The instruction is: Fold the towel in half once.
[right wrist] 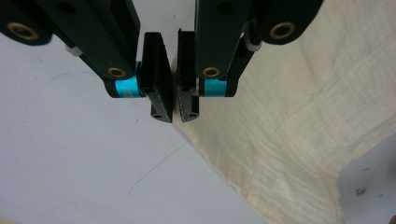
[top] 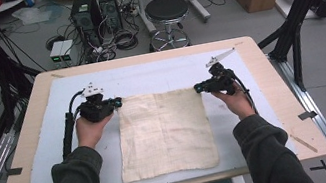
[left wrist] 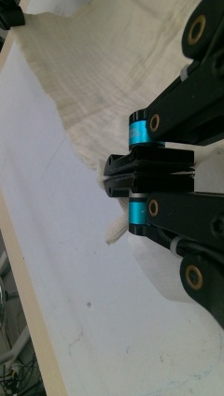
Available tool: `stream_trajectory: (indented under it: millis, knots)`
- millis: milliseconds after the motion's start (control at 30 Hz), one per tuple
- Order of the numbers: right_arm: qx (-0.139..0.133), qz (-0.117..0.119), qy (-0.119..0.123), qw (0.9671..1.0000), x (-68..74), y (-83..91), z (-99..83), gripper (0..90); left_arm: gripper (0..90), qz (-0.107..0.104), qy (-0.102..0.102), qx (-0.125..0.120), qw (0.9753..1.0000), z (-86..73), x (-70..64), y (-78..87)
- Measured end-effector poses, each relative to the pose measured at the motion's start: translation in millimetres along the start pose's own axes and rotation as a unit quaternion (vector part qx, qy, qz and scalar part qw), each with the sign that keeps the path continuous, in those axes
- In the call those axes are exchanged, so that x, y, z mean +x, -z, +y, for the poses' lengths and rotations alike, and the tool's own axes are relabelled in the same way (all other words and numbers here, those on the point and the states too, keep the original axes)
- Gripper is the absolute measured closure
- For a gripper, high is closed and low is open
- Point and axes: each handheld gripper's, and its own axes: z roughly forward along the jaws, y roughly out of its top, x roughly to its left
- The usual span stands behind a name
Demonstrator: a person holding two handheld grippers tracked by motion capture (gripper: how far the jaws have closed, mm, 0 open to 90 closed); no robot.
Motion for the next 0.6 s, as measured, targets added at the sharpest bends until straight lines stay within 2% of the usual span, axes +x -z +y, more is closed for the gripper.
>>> stream_trajectory:
  millis: [167, 367, 600]
  knots:
    - [-0.008, 0.009, 0.018, 0.9998, 9.8, 9.8, -0.9, 84.7, 87.3, -0.007, -0.016, 0.001, 0.9998, -2.5, -7.3, 9.3]
    - [-0.010, 0.016, 0.018, 0.9997, 15.2, 16.3, -7.2, 84.6, 87.3, -0.009, -0.039, 0.000, 0.9992, -6.6, -16.4, 19.6]
    - [-0.012, 0.021, 0.025, 0.9994, 22.9, 20.4, -15.8, 84.6, 87.2, -0.014, -0.041, -0.004, 0.9991, -16.8, -22.9, 27.8]
